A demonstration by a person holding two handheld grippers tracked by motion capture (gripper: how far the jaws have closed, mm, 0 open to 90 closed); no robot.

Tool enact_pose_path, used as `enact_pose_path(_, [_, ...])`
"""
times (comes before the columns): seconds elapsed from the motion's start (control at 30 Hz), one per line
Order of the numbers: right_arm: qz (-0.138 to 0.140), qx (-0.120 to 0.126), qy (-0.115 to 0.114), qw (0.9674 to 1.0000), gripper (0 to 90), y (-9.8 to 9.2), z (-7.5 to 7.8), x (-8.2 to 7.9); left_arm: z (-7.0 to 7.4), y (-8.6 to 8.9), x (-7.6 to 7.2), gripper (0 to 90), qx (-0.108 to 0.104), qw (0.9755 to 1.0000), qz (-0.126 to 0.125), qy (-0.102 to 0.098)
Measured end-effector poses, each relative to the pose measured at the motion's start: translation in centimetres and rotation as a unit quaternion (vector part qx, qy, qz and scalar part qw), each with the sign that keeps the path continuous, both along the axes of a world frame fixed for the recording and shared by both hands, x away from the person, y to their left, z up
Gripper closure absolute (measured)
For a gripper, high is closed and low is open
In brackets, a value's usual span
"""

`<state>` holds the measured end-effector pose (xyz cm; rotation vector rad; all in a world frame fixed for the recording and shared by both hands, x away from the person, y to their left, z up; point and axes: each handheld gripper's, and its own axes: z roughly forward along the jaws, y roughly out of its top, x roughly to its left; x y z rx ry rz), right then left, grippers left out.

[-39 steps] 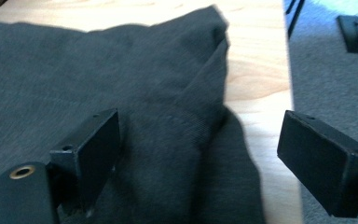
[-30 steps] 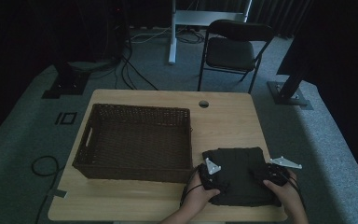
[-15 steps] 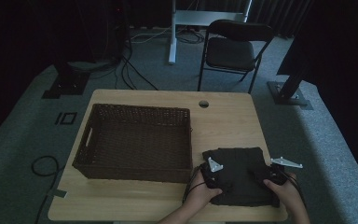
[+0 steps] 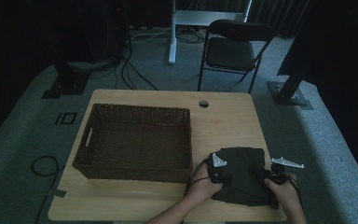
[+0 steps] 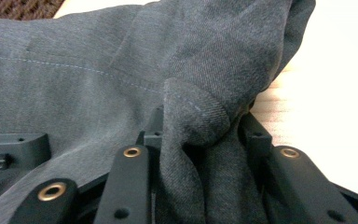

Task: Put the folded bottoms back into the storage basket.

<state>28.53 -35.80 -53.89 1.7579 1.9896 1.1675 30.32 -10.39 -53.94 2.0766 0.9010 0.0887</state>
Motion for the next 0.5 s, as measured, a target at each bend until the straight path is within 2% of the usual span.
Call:
enact_pose_path(0.07, [-0.009,0.016,0.001,0.9998,65.0,-0.1,0.2,-0.2,0.3,0.0,0.0,64.4,0.000,1.0000,-0.002,0.001])
enact_pose_path(0.17, [-0.009,0.026,-0.006,0.9996,65.6,-0.3,0.8,-0.7,0.9,-0.1,-0.1,65.5,-0.004,1.0000,-0.006,0.001])
enact_pose_path(0.27, [-0.012,0.030,-0.013,0.9994,66.0,-0.4,1.7,-1.1,2.1,-0.2,-0.3,65.8,-0.011,0.9998,-0.012,-0.006])
enact_pose_path(0.4, [-0.014,0.043,-0.035,0.9984,66.2,-0.6,3.2,-1.4,4.1,0.0,-0.3,66.0,-0.013,0.9994,-0.020,-0.024])
enact_pose_path(0.5, [-0.012,0.047,-0.047,0.9977,66.3,-0.5,4.5,-1.6,5.2,0.3,-0.1,66.0,-0.020,0.9992,-0.021,-0.027])
